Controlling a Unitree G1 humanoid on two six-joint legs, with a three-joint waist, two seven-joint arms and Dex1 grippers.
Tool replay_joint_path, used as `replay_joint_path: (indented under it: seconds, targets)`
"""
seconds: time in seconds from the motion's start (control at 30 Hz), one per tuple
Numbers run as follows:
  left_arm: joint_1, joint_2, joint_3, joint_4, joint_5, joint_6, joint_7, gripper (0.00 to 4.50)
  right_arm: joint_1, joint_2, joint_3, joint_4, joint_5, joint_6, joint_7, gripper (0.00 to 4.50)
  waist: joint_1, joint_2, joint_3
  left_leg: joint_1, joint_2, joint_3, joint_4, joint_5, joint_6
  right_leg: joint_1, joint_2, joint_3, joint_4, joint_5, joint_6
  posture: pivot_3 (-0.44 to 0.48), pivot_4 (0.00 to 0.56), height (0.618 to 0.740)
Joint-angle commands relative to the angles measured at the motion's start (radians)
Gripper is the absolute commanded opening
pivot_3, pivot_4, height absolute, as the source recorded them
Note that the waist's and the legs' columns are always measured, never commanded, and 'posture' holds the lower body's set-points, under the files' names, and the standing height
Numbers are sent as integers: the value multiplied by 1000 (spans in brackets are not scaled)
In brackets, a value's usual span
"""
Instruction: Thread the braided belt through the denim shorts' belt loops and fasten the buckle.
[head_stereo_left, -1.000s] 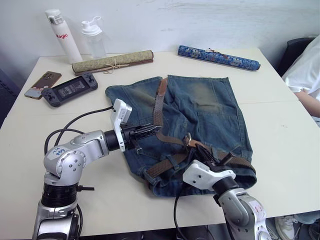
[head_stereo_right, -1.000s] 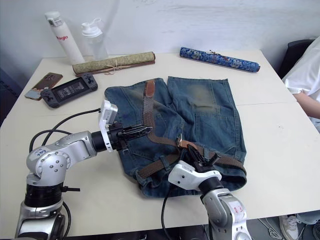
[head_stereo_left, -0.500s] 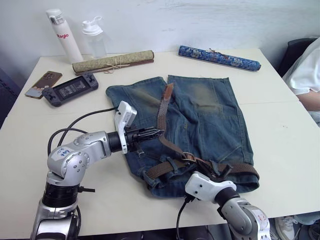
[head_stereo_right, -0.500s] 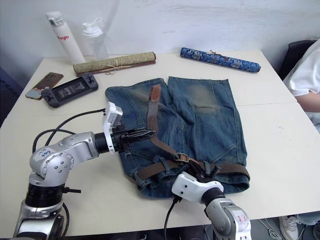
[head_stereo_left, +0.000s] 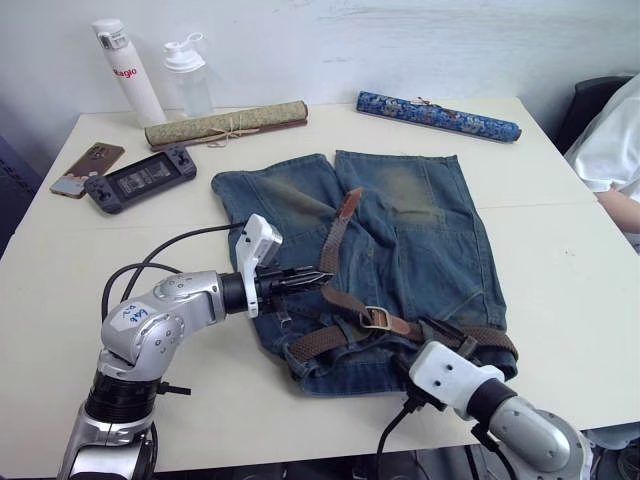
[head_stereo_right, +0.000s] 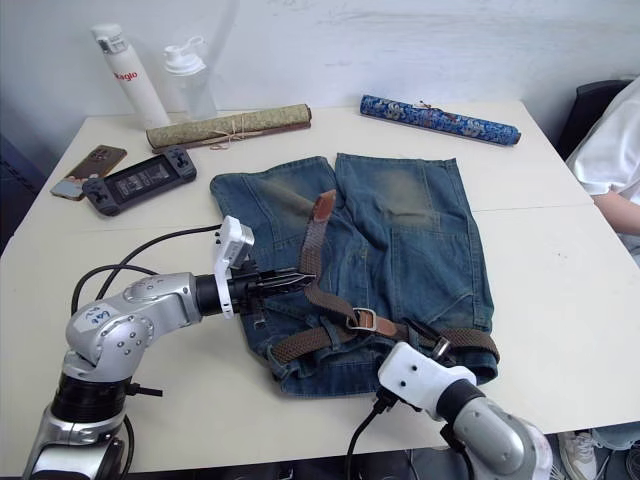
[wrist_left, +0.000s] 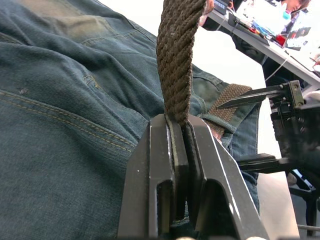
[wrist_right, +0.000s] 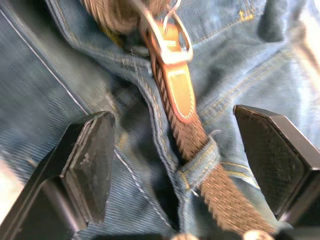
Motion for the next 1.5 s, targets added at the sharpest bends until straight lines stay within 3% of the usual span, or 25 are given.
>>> replay_joint_path:
  seconds: [0.03, 0.17, 0.27, 0.97, 1.5]
  targets:
    - [8, 3, -7, -22, 11, -26, -20, 0, -88, 65, -40, -160, 121, 104, -24, 3172, 0, 0, 0, 0, 0, 0, 0, 0, 0, 0, 0, 0, 0, 0, 0, 0, 150, 737]
    - [12, -2, -5, -30, 15, -30, -20, 0, -215, 118, -39, -160, 147, 255, -95, 1470, -1, 0, 0, 0, 0, 0, 0, 0, 0, -1, -3, 0, 1, 0, 0, 0, 150, 737]
    - [18, -9, -3, -35, 17, -34, -15, 0, -267, 86, -9, -138, 124, 325, -140, 57, -1, 0, 0, 0, 0, 0, 0, 0, 0, -1, -7, 0, 1, 0, 0, 0, 150, 737]
    - [14, -33, 5, -32, 33, -46, 7, 0, -256, -19, 256, -102, 117, 370, -258, 57, -2, 0, 0, 0, -1, 0, 0, 0, 0, -1, -8, -1, 1, 0, 0, 0, 150, 737]
    - [1, -52, 2, -60, 9, -33, 9, 0, -268, -111, 321, -55, 146, 413, -249, 57, -2, 0, 0, 0, 0, 0, 0, 0, 0, -1, -8, -1, 1, 0, 0, 0, 150, 737]
